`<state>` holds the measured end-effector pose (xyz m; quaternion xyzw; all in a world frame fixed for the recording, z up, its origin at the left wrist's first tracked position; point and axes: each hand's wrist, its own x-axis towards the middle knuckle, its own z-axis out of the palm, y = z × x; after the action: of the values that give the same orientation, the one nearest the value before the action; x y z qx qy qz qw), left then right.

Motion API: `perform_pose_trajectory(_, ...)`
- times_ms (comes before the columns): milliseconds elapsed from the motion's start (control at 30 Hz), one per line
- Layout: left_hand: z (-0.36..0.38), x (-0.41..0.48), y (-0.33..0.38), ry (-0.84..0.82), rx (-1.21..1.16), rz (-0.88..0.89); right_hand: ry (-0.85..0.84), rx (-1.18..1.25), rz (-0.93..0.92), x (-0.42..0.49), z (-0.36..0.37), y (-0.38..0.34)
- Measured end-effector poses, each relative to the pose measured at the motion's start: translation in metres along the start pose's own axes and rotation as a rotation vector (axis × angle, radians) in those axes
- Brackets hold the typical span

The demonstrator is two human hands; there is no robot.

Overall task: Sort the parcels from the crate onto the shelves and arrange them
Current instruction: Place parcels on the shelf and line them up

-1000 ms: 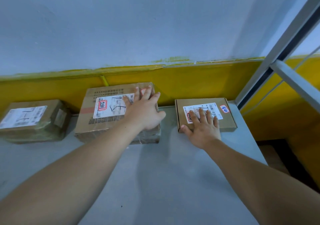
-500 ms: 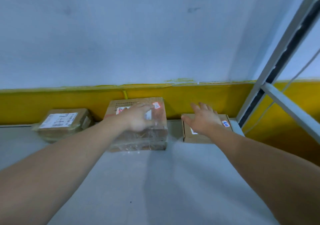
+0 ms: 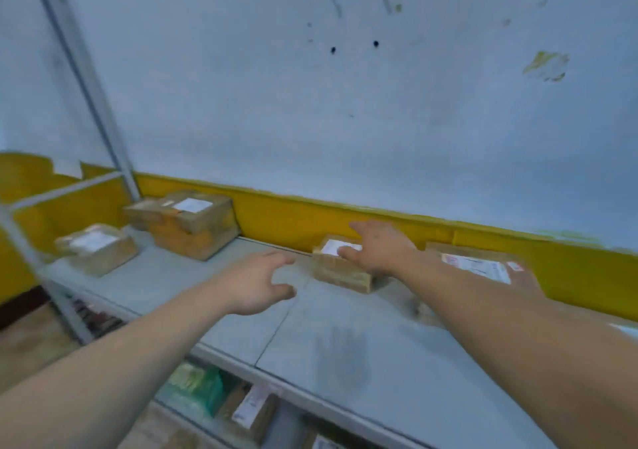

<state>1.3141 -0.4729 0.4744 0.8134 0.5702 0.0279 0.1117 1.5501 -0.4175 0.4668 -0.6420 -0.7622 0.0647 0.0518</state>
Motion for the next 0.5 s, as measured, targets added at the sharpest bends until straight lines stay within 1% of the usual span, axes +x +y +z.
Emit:
perform_pose_trajectory(133,-0.013,-0.096,-0.103,0.002,-0.006,-0.207,-0.013,0.004,-0.21,0.013,0.018,-0.147)
perform_pose_trajectory(267,-0.02,-0.171,-0.177,0.023,-0.064,-0.394,-0.038,-0.028,-0.389,0.019,0.032,-0.269)
perform_pose_trajectory(433,-0.028,-0.222,-0.236,0.074,-0.112,-0.531,-0.05,-0.076,-0.571,0.034,0.042,-0.378)
perform_pose_trajectory(500,-0.028,-0.228,-0.25,0.08,-0.127,-0.572,-0.069,-0.071,-0.601,0.042,0.048,-0.397)
